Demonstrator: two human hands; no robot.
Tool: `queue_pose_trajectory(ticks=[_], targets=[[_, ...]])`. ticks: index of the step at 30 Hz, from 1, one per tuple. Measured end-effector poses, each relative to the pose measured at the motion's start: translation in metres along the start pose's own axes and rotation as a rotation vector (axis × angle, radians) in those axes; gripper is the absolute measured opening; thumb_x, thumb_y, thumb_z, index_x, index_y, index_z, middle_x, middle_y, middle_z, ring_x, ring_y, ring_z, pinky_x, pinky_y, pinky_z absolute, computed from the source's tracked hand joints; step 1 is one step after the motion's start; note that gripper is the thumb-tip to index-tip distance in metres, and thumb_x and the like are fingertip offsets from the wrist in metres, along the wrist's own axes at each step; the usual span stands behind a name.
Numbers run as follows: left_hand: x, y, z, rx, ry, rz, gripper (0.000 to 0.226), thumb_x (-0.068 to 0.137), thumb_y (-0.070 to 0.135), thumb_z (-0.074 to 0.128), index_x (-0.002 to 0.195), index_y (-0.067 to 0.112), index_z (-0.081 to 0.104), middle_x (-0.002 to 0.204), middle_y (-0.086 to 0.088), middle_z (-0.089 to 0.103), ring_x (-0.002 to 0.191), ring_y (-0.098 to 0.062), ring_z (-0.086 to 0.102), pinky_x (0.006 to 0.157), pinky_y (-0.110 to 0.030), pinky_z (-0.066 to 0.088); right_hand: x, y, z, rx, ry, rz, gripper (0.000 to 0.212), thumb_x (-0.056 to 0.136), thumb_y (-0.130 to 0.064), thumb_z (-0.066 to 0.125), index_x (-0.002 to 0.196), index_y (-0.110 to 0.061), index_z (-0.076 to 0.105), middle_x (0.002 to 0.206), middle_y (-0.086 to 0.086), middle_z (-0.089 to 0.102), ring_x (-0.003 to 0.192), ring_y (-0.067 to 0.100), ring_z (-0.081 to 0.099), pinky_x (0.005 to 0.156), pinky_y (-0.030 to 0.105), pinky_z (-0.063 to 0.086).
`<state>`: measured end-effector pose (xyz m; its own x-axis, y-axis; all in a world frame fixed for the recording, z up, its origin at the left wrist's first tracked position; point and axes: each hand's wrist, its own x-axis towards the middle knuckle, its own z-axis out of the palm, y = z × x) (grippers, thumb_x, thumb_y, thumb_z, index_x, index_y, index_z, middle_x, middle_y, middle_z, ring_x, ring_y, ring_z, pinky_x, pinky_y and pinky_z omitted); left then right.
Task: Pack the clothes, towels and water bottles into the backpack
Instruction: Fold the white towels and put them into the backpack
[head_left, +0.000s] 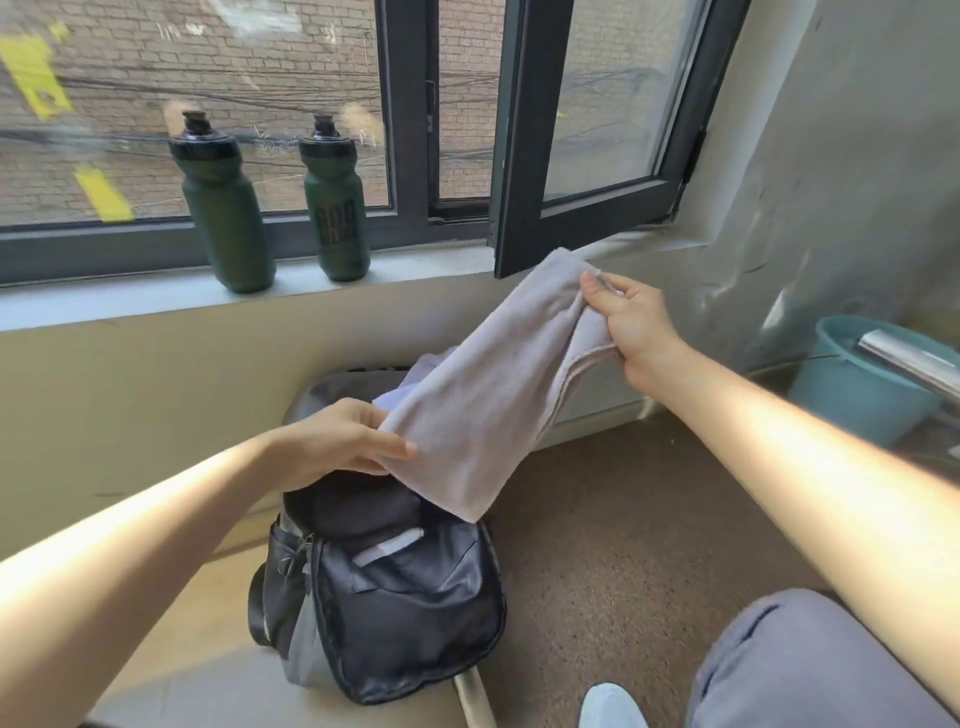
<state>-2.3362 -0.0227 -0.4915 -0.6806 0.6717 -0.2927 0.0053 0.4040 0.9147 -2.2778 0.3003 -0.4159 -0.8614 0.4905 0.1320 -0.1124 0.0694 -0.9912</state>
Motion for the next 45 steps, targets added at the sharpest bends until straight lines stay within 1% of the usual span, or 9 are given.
queue_pose_trajectory(ticks=[5, 9, 15, 18, 26, 29, 33, 38, 45], targets=[[-0.001, 0.006, -0.014, -0.395, 0.166, 0.123, 0.076, 0.054, 0.039, 0.097, 0.111, 0.0, 0.066, 0.104, -0.016, 0.072, 0.093, -0.026, 0.07, 0.098, -0.041, 0.054, 0.01, 0.021, -0.017, -0.131, 0.046, 0.188, 0.029, 0.096, -0.021, 0.068, 0.119, -0.003, 0.071, 0.113, 0.013, 0.074, 0.104, 0.027, 0.07, 0.093, 0.039, 0.057], [0.003, 0.018, -0.011, -0.556, 0.411, 0.1, 0.033, 0.099, 0.026, 0.064, 0.127, 0.009, 0.067, 0.104, -0.008, 0.077, 0.082, -0.019, 0.074, 0.067, -0.029, 0.06, 0.006, 0.028, -0.014, -0.124, -0.019, 0.303, 0.013, 0.098, -0.007, 0.06, 0.089, -0.006, 0.069, 0.089, 0.014, 0.072, 0.086, 0.028, 0.067, 0.072, 0.032, 0.054], [0.006, 0.018, -0.006, -0.402, 0.644, 0.037, 0.023, 0.106, 0.029, 0.057, 0.118, 0.011, 0.063, 0.109, -0.011, 0.075, 0.084, -0.021, 0.073, 0.072, -0.038, 0.061, -0.007, 0.017, 0.006, -0.118, -0.058, 0.282, 0.024, 0.089, -0.001, 0.056, 0.068, -0.01, 0.059, 0.069, 0.009, 0.057, 0.068, 0.023, 0.055, 0.065, 0.031, 0.045], [0.005, 0.024, 0.0, -0.364, 0.673, 0.087, 0.024, 0.105, 0.028, 0.058, 0.118, 0.007, 0.06, 0.106, -0.012, 0.073, 0.084, -0.02, 0.072, 0.064, -0.032, 0.059, -0.013, 0.015, 0.018, -0.226, -0.107, 0.145, 0.015, 0.094, -0.002, 0.056, 0.086, -0.003, 0.069, 0.083, 0.013, 0.066, 0.075, 0.022, 0.061, 0.072, 0.036, 0.052], [0.003, 0.041, 0.036, -0.351, 0.532, 0.171, 0.015, 0.103, 0.027, 0.06, 0.102, 0.012, 0.058, 0.083, -0.007, 0.063, 0.071, -0.018, 0.062, 0.055, -0.029, 0.046, -0.049, 0.005, 0.061, -0.267, -0.301, -0.015, 0.021, 0.104, -0.004, 0.048, 0.093, -0.007, 0.066, 0.08, 0.009, 0.059, 0.061, 0.015, 0.06, 0.051, 0.027, 0.056], [0.001, 0.046, 0.048, -0.273, 0.474, 0.216, 0.014, 0.105, 0.022, 0.057, 0.096, 0.013, 0.054, 0.069, 0.0, 0.057, 0.05, -0.006, 0.053, 0.042, -0.021, 0.039, -0.055, 0.012, 0.071, -0.29, -0.376, 0.055, 0.011, 0.102, -0.01, 0.056, 0.099, -0.005, 0.065, 0.093, 0.013, 0.062, 0.065, 0.018, 0.066, 0.053, 0.031, 0.058], [-0.005, 0.047, 0.042, -0.176, 0.311, 0.309, 0.01, 0.105, 0.022, 0.059, 0.098, 0.015, 0.061, 0.085, -0.002, 0.069, 0.074, -0.008, 0.062, 0.065, -0.02, 0.049, -0.052, 0.021, 0.069, -0.435, -0.47, 0.061, 0.02, 0.096, -0.015, 0.066, 0.116, -0.011, 0.065, 0.113, 0.009, 0.068, 0.089, 0.019, 0.07, 0.074, 0.033, 0.059], [-0.02, 0.053, 0.015, -0.044, 0.139, 0.328, 0.013, 0.104, 0.027, 0.058, 0.105, 0.016, 0.065, 0.096, -0.004, 0.073, 0.085, -0.014, 0.065, 0.07, -0.023, 0.051, -0.056, 0.027, 0.065, -0.518, -0.776, -0.047, 0.051, 0.086, -0.002, 0.072, 0.127, -0.03, 0.063, 0.129, -0.01, 0.063, 0.11, -0.011, 0.057, 0.089, 0.006, 0.044], [-0.035, 0.059, -0.01, -0.004, 0.164, 0.364, 0.016, 0.106, 0.023, 0.053, 0.101, 0.017, 0.067, 0.087, 0.005, 0.072, 0.076, -0.008, 0.066, 0.064, -0.016, 0.051, -0.054, 0.044, 0.067, -0.412, -0.918, 0.112, 0.04, 0.085, 0.0, 0.076, 0.122, -0.011, 0.064, 0.106, -0.008, 0.071, 0.101, 0.004, 0.066, 0.086, 0.021, 0.052]])
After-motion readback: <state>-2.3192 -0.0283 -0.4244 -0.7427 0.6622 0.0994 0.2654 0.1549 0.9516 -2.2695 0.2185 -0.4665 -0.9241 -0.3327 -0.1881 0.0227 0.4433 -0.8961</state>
